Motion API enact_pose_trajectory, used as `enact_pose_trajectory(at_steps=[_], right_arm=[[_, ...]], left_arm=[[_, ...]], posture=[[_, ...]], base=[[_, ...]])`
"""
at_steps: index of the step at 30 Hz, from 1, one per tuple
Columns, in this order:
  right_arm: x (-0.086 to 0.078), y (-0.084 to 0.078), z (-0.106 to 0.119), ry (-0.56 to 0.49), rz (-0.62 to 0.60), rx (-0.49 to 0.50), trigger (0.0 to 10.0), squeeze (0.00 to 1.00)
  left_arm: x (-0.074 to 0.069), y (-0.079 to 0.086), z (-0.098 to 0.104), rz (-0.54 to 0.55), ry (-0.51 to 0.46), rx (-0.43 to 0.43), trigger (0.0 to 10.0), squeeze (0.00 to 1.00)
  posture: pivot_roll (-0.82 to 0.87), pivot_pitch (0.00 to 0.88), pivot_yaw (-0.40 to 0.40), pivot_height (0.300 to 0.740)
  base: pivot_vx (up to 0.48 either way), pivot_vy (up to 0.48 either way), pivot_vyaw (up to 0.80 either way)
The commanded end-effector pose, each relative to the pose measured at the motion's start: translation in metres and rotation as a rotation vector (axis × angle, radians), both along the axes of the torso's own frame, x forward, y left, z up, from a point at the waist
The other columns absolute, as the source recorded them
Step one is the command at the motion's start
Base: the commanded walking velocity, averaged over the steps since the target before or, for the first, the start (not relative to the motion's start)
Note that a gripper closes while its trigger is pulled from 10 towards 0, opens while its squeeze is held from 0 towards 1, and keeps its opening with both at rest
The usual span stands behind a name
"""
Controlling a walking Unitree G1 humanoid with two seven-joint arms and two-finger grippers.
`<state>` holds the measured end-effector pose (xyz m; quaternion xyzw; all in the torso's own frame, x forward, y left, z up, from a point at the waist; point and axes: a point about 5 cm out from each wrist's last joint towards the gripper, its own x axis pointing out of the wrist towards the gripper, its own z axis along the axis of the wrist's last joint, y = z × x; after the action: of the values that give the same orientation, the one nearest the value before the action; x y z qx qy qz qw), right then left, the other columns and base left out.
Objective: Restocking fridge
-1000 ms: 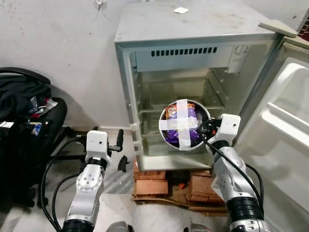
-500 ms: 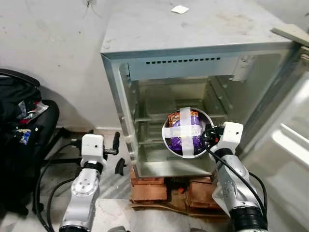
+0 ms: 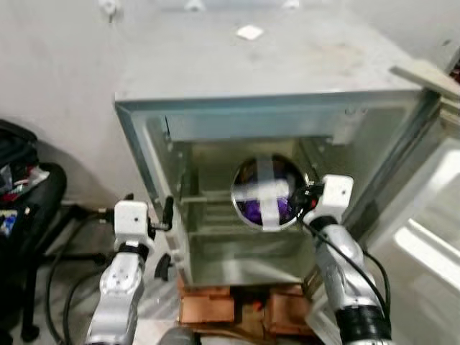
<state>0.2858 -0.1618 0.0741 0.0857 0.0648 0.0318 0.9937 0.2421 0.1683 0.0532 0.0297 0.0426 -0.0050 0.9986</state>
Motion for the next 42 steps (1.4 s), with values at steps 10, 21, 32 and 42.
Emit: enact_pose_trajectory(at_steps=[10,21,32,42], right_arm=[[0.016,0.000,0.004,-0.005,-0.027,0.007,10.0,0.00],[0.068,-0.001,0.028,-0.029,-0.147,0.009,10.0,0.00],[0.088,-0.012,0.040,0.007,-0.353,0.087,10.0,0.00],[0.088,-0.009,0.029,0.153,-0.535,0.174,10.0,0.00]], left_arm=[[-0.023,0.018,-0.002,0.098,0.059,0.000,10.0,0.00],[-0.074,0.024,-0.002,0.055,0.154,0.060,10.0,0.00],[-0.109,0.030,0.014,0.099,0.191,0.072,10.0,0.00],[-0.126,0.032,0.026,0.123,0.233,0.071,10.0,0.00]], posture=[[0.06,0.028,0.012,0.740],[0.18,0.135,-0.012,0.740],[0.28,0.239,-0.030,0.740],[0.33,0.290,-0.030,0.740]], base=[[0.000,0.000,0.00],[0.000,0.000,0.00],[0.000,0.000,0.00],[0.000,0.000,0.00]])
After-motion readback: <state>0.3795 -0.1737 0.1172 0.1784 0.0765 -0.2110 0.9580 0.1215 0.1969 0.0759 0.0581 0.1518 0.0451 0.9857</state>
